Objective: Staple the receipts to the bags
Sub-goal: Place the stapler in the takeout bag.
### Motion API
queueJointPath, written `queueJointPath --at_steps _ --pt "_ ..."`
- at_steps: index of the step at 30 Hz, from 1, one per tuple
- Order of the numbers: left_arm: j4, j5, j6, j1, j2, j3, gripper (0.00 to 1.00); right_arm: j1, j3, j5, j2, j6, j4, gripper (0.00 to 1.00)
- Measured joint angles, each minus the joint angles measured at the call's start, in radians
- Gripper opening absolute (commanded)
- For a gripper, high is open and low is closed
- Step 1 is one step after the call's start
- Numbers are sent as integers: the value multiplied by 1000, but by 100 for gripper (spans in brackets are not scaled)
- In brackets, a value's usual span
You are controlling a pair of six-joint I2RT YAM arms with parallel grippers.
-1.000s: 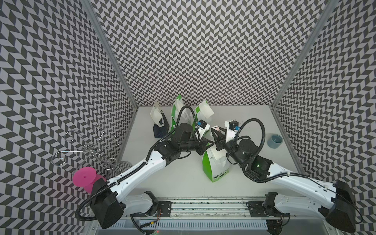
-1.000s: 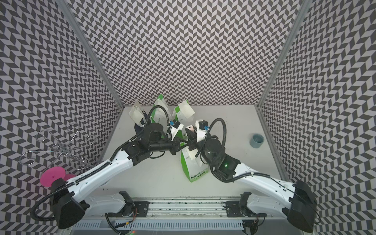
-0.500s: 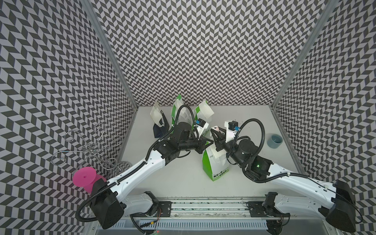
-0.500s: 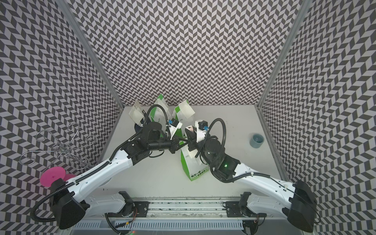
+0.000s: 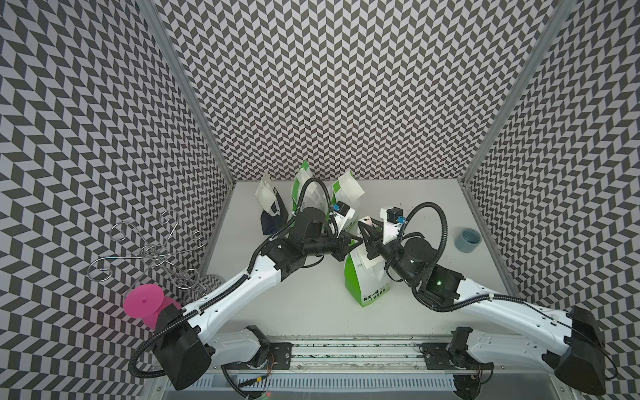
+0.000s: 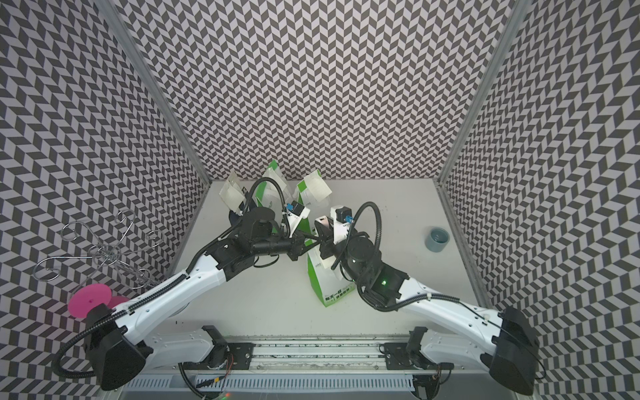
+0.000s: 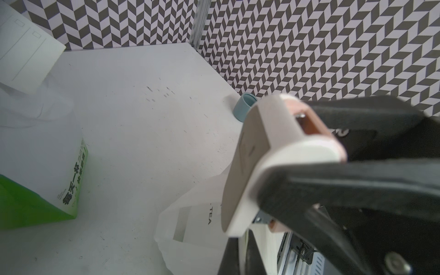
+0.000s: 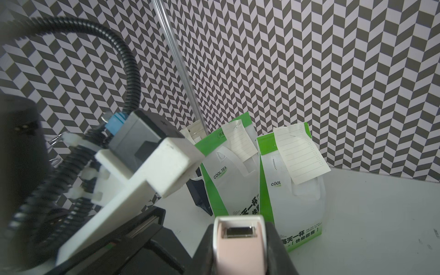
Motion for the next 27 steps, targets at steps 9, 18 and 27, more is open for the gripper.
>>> queueJointPath --at_steps 9,18,27 --pt "9 -18 66 0 -21 -5 0 3 17 10 3 31 -47 20" --pt "31 -31 180 0 -62 -50 0 4 34 -49 -1 91 -135 61" --pt "37 58 337 38 -63 -34 0 5 39 -118 -212 85 -275 75"
